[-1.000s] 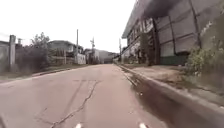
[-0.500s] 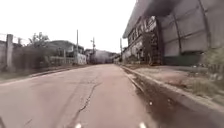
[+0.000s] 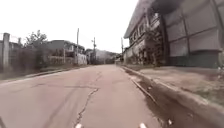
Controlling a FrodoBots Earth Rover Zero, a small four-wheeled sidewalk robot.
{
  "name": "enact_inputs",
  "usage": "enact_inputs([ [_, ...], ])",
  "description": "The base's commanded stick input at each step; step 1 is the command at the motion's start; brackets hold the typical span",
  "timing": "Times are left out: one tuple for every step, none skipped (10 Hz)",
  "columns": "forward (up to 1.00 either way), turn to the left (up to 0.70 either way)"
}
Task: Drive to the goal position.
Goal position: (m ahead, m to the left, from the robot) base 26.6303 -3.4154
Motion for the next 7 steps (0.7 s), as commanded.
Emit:
enact_inputs([
  [0.85, 0.0],
  [0.85, 0.0],
  [0.85, 0.0],
  [0.85, 0.0],
  [0.85, 0.0],
  [0.85, 0.0],
  [0.85, 0.0],
])
